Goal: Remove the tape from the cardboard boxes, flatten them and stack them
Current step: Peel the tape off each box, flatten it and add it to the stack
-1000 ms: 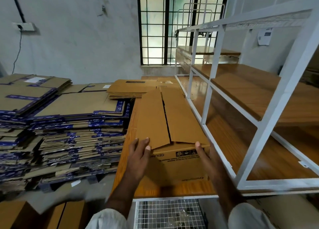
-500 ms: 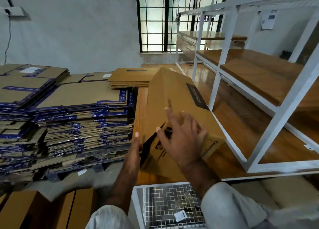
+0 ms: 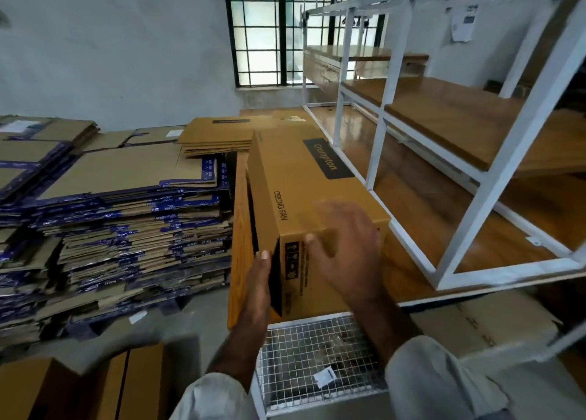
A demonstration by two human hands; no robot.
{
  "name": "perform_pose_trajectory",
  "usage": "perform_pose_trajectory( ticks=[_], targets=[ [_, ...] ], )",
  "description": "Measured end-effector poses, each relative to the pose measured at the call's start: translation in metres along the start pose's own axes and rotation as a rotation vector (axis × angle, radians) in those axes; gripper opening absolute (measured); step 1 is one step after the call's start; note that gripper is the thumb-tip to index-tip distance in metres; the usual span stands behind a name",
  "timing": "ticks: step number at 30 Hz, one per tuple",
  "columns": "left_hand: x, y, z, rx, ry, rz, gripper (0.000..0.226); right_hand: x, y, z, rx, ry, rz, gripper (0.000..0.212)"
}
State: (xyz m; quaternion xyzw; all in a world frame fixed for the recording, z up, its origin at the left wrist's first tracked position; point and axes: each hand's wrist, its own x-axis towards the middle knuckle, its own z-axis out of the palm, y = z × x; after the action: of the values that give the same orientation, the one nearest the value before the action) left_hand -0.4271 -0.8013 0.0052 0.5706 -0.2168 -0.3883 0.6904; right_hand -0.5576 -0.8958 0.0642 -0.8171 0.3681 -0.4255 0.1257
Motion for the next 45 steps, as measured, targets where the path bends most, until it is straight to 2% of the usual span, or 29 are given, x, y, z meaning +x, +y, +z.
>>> perform_pose_trajectory(
  ticks=[2, 3, 5, 7, 10, 13, 14, 16, 18, 20, 23, 25, 26, 29, 32, 37, 40, 42, 43, 45],
  targets=[
    [0.003, -0.006, -0.001, 0.007, 0.006, 0.015, 0.09, -0.007, 0.026, -0.011, 0.064, 0.223, 0.238, 0.069],
    [0.002, -0.005, 0.0, 0.023, 0.008, 0.035, 0.09, -0.011, 0.041, -0.013, 0.086, 0.241, 0.364, 0.078],
    [-0.002, -0.003, 0.005, 0.041, -0.006, 0.102, 0.078, -0.018, 0.062, -0.015, 0.121, 0.109, 0.506, 0.093],
    [-0.006, -0.006, 0.012, 0.046, -0.034, 0.131, 0.065, -0.023, 0.079, -0.012, 0.287, -0.049, 0.545, 0.097],
    [-0.009, -0.02, 0.02, 0.128, -0.029, 0.152, 0.076, -0.022, 0.096, -0.017, 0.567, -0.144, 0.539, 0.09],
    [-0.012, -0.028, 0.032, 0.168, -0.078, 0.153, 0.081, -0.016, 0.109, -0.024, 0.611, -0.224, 0.538, 0.058],
    [-0.012, -0.028, 0.036, 0.151, -0.077, 0.145, 0.079, -0.015, 0.111, -0.025, 0.594, -0.251, 0.52, 0.056],
    [-0.013, -0.027, 0.038, 0.095, -0.071, 0.098, 0.07, -0.015, 0.11, -0.027, 0.47, -0.218, 0.46, 0.069],
    [-0.013, -0.031, 0.035, 0.019, -0.096, 0.03, 0.067, -0.016, 0.099, -0.03, 0.336, -0.123, 0.313, 0.075],
    [-0.016, -0.039, 0.033, -0.106, -0.103, -0.099, 0.063, -0.014, 0.077, -0.033, 0.234, -0.043, 0.137, 0.071],
    [-0.021, -0.067, 0.036, -0.245, -0.016, -0.367, 0.048, -0.007, 0.034, -0.033, -0.077, -0.119, -0.067, 0.061],
    [-0.025, -0.089, 0.037, -0.275, 0.012, -0.453, 0.027, -0.015, 0.021, -0.018, -0.242, -0.197, -0.147, 0.054],
    [-0.028, -0.097, 0.038, -0.28, 0.016, -0.472, 0.022, -0.021, 0.02, -0.008, -0.269, -0.233, -0.173, 0.052],
    [-0.032, -0.116, 0.036, -0.26, -0.021, -0.467, 0.036, -0.045, 0.026, 0.019, -0.308, -0.314, -0.229, 0.055],
    [-0.025, -0.129, 0.031, -0.163, -0.079, -0.449, 0.021, -0.05, 0.036, 0.024, -0.34, -0.314, -0.252, 0.061],
    [-0.011, -0.123, 0.023, 0.013, -0.201, -0.492, 0.007, -0.035, 0.049, 0.021, -0.319, -0.361, -0.272, 0.057],
    [-0.006, -0.104, 0.024, 0.337, -0.142, -0.392, 0.017, -0.019, 0.061, 0.022, -0.322, -0.396, -0.271, 0.055],
    [-0.001, -0.084, 0.025, 0.554, -0.082, -0.257, 0.009, -0.008, 0.071, 0.025, -0.324, -0.409, -0.283, 0.053],
    [-0.001, -0.07, 0.026, 0.643, -0.065, -0.14, 0.004, -0.003, 0.075, 0.025, -0.323, -0.417, -0.289, 0.053],
    [0.0, -0.045, 0.029, 0.74, 0.015, 0.192, 0.012, 0.005, 0.078, 0.026, -0.305, -0.437, -0.288, 0.053]
  ],
)
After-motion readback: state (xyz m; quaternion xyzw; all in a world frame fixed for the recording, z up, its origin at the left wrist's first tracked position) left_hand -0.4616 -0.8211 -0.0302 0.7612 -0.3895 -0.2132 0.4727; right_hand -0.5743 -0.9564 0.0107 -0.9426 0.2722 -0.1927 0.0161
